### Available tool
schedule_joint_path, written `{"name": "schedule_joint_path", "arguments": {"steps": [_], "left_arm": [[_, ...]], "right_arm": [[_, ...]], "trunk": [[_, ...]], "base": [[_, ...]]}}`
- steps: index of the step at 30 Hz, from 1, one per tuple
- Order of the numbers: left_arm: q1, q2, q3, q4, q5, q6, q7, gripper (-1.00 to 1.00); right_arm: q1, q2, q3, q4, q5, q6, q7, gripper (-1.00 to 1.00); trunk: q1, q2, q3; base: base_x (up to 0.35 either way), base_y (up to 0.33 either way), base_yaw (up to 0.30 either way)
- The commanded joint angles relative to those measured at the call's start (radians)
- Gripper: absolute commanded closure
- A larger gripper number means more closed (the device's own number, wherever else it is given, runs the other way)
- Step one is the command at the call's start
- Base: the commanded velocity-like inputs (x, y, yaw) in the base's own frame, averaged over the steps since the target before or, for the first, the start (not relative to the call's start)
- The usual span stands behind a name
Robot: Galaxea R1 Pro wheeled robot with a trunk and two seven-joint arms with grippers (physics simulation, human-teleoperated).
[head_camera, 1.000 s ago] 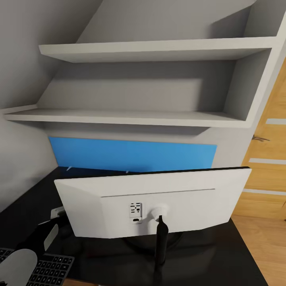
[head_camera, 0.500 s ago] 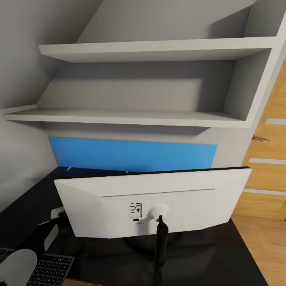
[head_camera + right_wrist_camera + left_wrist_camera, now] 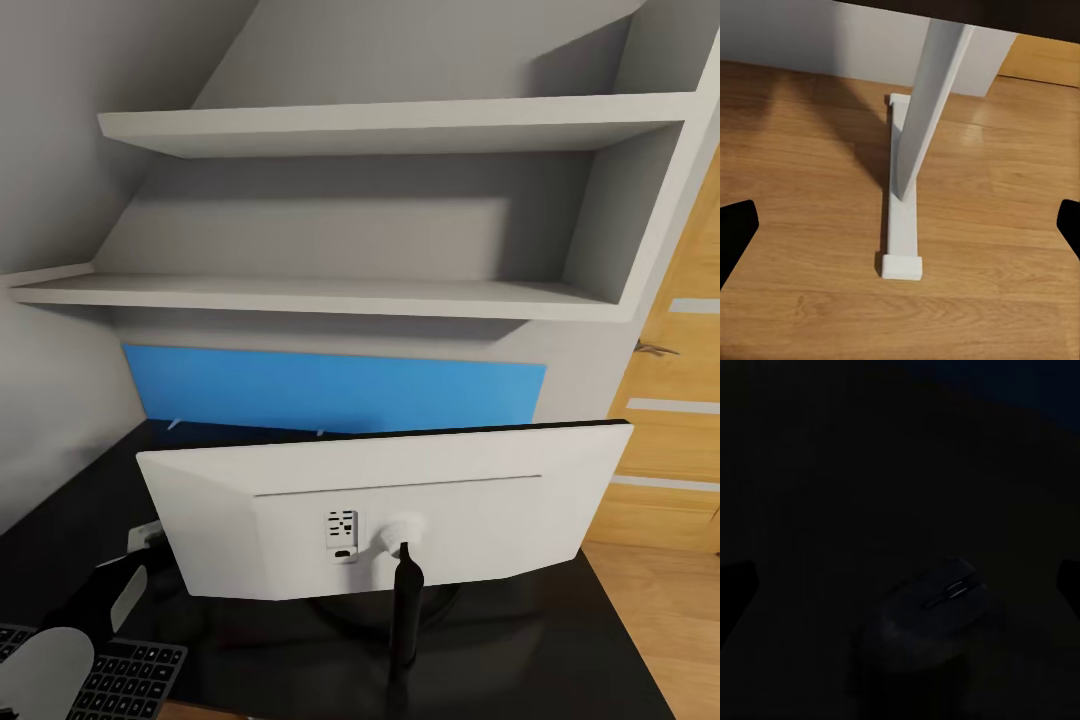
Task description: In the bedroom, organize the workspace by keeping the computer under the desk, ensuring the monitor is on the desk, placing the keyboard on the desk next to the monitor, placing the mouse on the desk next to the keyboard, moving the folder from the swivel chair onto the desk next to the mouse, stacking the notebook on top of the folder with the pen on top of the notebook, and positioning the swivel chair next to the desk.
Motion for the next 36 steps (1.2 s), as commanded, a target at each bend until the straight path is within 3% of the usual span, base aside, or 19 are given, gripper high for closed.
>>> {"name": "schedule_joint_path", "arguments": {"steps": [1,20,36], "left_arm": [[0.0,-0.001,-0.001,0.005,0.011,0.006,0.004,-1.0],[0.0,-0.023,-0.001,0.02,0.009,0.007,0.004,-1.0],[0.0,-0.024,-0.001,0.02,0.009,0.006,0.004,-1.0]], "right_arm": [[-0.001,0.0,-0.004,0.002,0.01,-0.003,-0.008,-1.0],[-0.001,-0.001,-0.004,0.002,0.01,-0.002,-0.008,-1.0],[-0.001,-0.001,-0.004,0.002,0.01,0.003,-0.008,-1.0]], "trunk": [[0.0,-0.001,-0.001],[0.0,-0.001,-0.001],[0.062,-0.113,-0.052]], "base": [[0.0,0.0,0.0],[0.0,0.0,0.0],[0.0,0.0,0.0]]}}
